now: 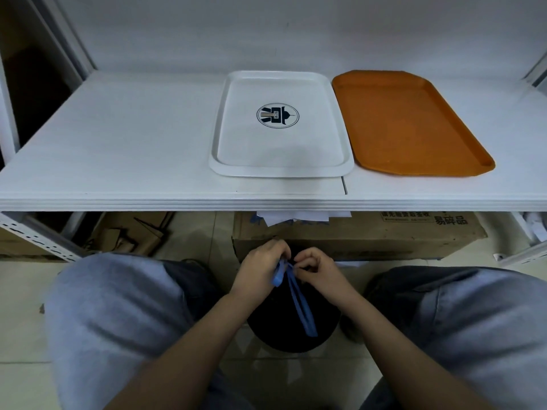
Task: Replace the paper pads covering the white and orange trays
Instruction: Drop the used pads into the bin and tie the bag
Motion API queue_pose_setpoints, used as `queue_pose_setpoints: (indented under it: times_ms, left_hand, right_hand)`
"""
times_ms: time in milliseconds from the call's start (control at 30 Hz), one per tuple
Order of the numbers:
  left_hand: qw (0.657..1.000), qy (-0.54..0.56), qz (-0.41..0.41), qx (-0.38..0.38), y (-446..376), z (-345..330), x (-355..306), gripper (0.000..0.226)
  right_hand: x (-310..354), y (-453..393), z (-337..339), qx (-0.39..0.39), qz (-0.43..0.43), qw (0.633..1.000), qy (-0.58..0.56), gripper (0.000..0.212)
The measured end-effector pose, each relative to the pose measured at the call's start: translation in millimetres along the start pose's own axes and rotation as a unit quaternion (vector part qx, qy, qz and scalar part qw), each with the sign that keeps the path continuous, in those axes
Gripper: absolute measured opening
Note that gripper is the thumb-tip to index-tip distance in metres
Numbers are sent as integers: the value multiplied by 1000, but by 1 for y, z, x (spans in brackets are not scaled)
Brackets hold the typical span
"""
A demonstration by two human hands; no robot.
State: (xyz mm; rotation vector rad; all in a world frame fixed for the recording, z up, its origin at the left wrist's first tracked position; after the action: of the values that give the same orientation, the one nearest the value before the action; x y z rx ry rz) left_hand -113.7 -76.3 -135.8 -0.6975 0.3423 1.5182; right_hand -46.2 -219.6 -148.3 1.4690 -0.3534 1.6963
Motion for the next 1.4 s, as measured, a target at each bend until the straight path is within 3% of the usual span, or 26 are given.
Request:
queue_pose_setpoints:
  times_ms: [133, 233, 333, 533, 667, 767, 967, 1100, 1267, 1400]
  left_hand:
    - [997, -78, -1, -21, 3, -10, 6, 30]
    - [997, -75, 1, -36, 6, -14, 4, 19]
    - [996, -63, 6, -55, 10, -13, 0, 10]
    - [992, -94, -7, -86, 11, -5, 0, 15]
    - [998, -33, 12, -60, 13, -5, 3, 20]
    - [997, 40, 44, -46, 12, -4, 5, 11]
    - [979, 162, 117, -29, 9, -5, 9, 10]
    - [965, 216, 147, -10, 8, -3, 11, 20]
    - [948, 250, 197, -16, 7, -4, 15, 19]
    - [938, 272, 214, -37, 5, -5, 12, 20]
  right_hand:
    - [8, 3, 1, 16, -48, 999, -19, 14]
    - [11, 3, 4, 38, -75, 996, -12, 23]
    - [15, 4, 5, 79, -67, 994, 34, 25]
    - [19, 4, 7, 129, -56, 990, 30, 22]
    - [17, 1, 9, 121, -54, 991, 33, 16]
    - [14, -1, 8, 106, -57, 992, 22, 11]
    - [19, -2, 2, -16, 16, 997, 74, 3]
    - [24, -4, 4, -41, 31, 993, 106, 9]
    - [26, -3, 10, -18, -4, 999, 40, 15]
    - [23, -3, 12, 57, -47, 997, 14, 24]
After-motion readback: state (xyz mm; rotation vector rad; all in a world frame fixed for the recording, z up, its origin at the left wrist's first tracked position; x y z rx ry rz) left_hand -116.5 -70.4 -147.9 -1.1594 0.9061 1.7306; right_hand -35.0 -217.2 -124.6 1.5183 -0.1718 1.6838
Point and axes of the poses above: each hand's wrist, its own y-axis away from the middle knuckle, its own z-axis out of the back of the hand, x = y × z, the point moved 2 cm from there along -y, towards the middle knuckle, and after that the axes turned 2 degrees about y, right-handed, at the moved point
